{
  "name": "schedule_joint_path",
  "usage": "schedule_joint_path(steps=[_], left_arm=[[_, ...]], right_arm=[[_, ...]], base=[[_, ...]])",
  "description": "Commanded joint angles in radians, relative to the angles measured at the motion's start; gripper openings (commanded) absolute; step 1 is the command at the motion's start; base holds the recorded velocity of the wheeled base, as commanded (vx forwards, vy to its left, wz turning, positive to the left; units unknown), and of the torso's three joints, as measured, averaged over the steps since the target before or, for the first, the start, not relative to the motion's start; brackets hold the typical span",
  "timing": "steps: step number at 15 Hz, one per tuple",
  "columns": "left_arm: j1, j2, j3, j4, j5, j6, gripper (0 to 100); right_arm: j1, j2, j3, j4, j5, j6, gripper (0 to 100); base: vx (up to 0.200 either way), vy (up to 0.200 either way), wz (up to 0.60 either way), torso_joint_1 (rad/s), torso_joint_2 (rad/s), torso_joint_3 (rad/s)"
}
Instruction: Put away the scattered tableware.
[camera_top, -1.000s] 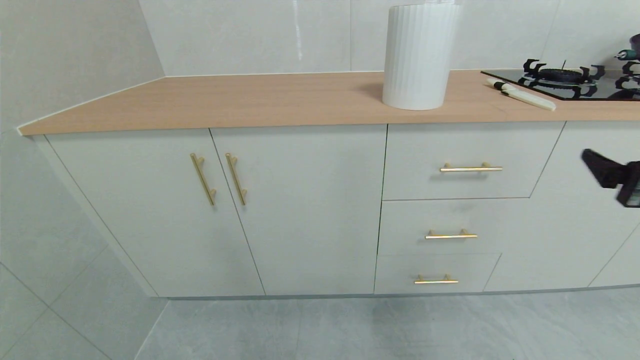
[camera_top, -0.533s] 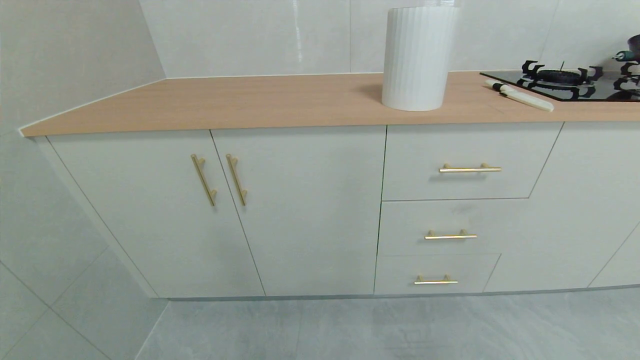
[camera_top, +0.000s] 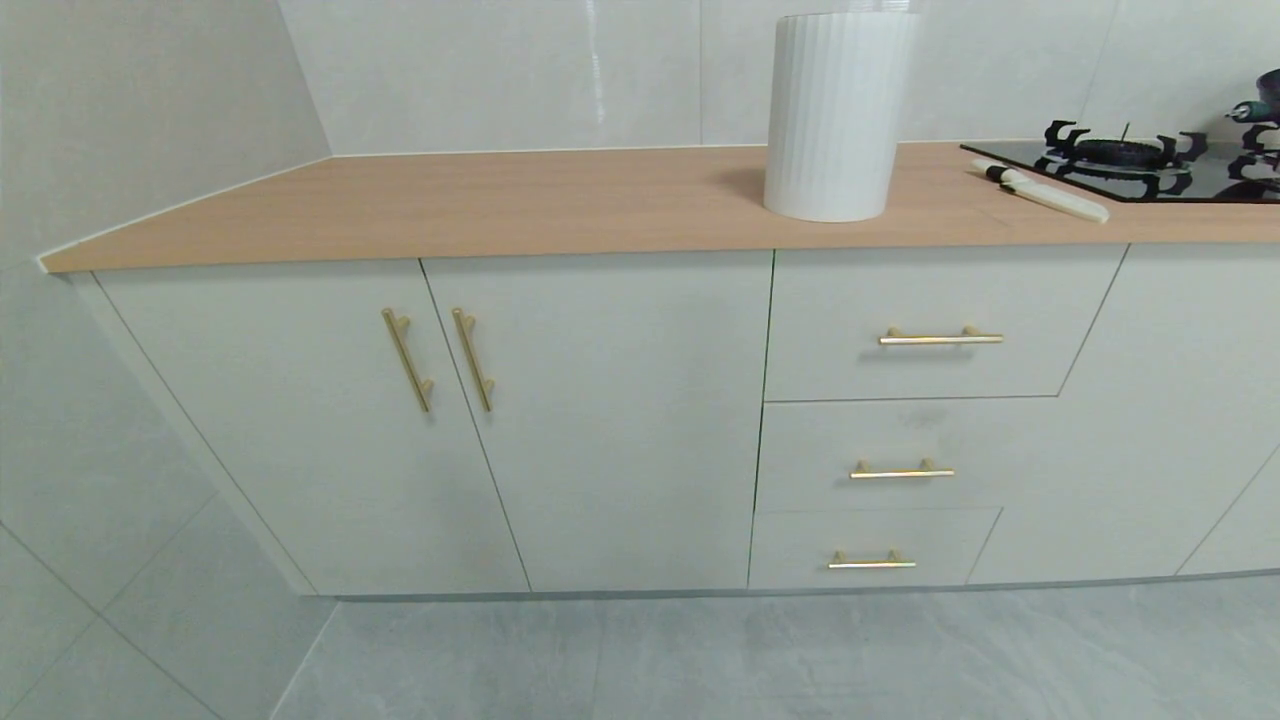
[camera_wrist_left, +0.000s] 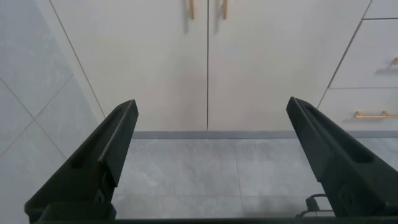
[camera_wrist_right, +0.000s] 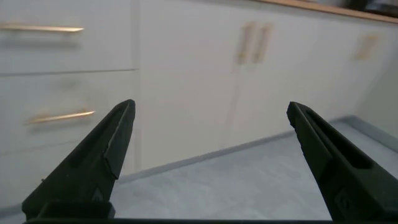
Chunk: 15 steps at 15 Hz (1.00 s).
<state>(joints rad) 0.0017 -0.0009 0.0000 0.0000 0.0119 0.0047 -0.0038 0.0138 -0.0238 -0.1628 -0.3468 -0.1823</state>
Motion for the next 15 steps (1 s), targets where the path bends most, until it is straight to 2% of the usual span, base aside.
schedule_joint_path(steps=[1, 3, 6, 15], left_arm=[[0.000, 0.001, 0.000, 0.000, 0.000, 0.000, 100], [0.001, 0.001, 0.000, 0.000, 0.000, 0.000, 100], [0.000, 0.001, 0.000, 0.000, 0.000, 0.000, 100], [0.000, 0.001, 0.000, 0.000, 0.000, 0.000, 100]], right_arm=[[-0.001, -0.012, 0.024, 0.020, 0.092, 0.066, 100], [0.001, -0.012, 0.022, 0.129, 0.261, 0.172, 100], [0.001, -0.011, 0.024, 0.164, 0.345, 0.179, 100], [0.008, -0.014, 0.024, 0.164, 0.321, 0.176, 100]], base=[[0.000, 0.000, 0.00, 0.000, 0.00, 0.000], [0.000, 0.000, 0.00, 0.000, 0.00, 0.000], [0.000, 0.000, 0.00, 0.000, 0.00, 0.000], [0.000, 0.000, 0.00, 0.000, 0.00, 0.000]])
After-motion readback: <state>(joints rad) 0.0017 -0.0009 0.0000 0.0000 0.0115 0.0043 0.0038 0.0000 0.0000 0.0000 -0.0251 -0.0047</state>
